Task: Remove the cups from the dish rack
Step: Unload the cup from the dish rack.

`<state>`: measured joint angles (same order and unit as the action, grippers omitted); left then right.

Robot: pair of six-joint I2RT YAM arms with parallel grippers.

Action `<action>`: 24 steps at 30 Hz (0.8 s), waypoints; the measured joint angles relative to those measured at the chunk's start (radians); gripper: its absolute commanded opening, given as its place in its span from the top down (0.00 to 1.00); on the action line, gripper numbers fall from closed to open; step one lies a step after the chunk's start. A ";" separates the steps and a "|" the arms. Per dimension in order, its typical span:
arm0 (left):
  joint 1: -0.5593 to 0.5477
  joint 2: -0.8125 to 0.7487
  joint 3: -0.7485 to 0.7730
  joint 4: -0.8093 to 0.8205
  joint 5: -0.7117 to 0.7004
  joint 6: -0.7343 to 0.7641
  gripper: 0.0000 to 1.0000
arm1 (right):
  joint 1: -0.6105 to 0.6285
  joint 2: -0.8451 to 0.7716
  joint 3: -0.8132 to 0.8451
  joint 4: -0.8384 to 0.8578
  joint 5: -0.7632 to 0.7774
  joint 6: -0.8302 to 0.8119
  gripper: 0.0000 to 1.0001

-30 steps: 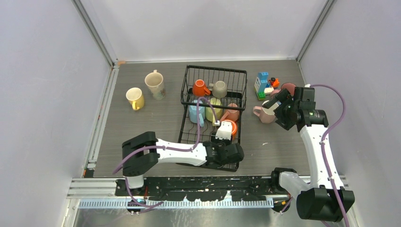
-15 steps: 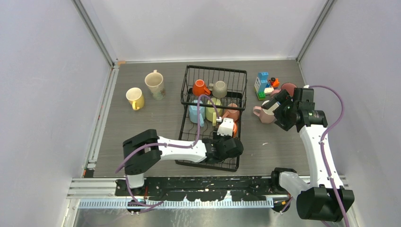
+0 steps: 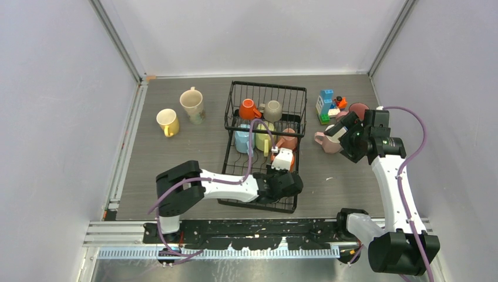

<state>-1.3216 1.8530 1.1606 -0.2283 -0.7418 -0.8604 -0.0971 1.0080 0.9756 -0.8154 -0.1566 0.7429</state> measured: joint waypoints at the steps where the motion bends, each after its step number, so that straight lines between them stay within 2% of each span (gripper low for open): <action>1: 0.000 0.000 0.000 0.000 0.001 0.005 1.00 | 0.000 0.000 0.000 0.000 0.000 0.000 0.00; 8: 0.000 -0.020 -0.034 0.035 0.012 0.034 1.00 | 0.000 0.000 -0.006 0.001 -0.005 -0.001 0.00; 13: 0.000 -0.097 -0.105 0.054 0.076 0.040 1.00 | 0.000 -0.027 -0.011 -0.004 -0.028 -0.003 0.00; 24: 0.000 -0.288 -0.203 0.020 0.209 -0.015 1.00 | 0.066 -0.265 -0.011 -0.082 -0.074 0.032 0.00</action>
<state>-1.3216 1.5654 0.9573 -0.2081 -0.5323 -0.8753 -0.0307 0.7433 0.9646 -0.8974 -0.2302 0.7750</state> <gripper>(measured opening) 0.182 0.996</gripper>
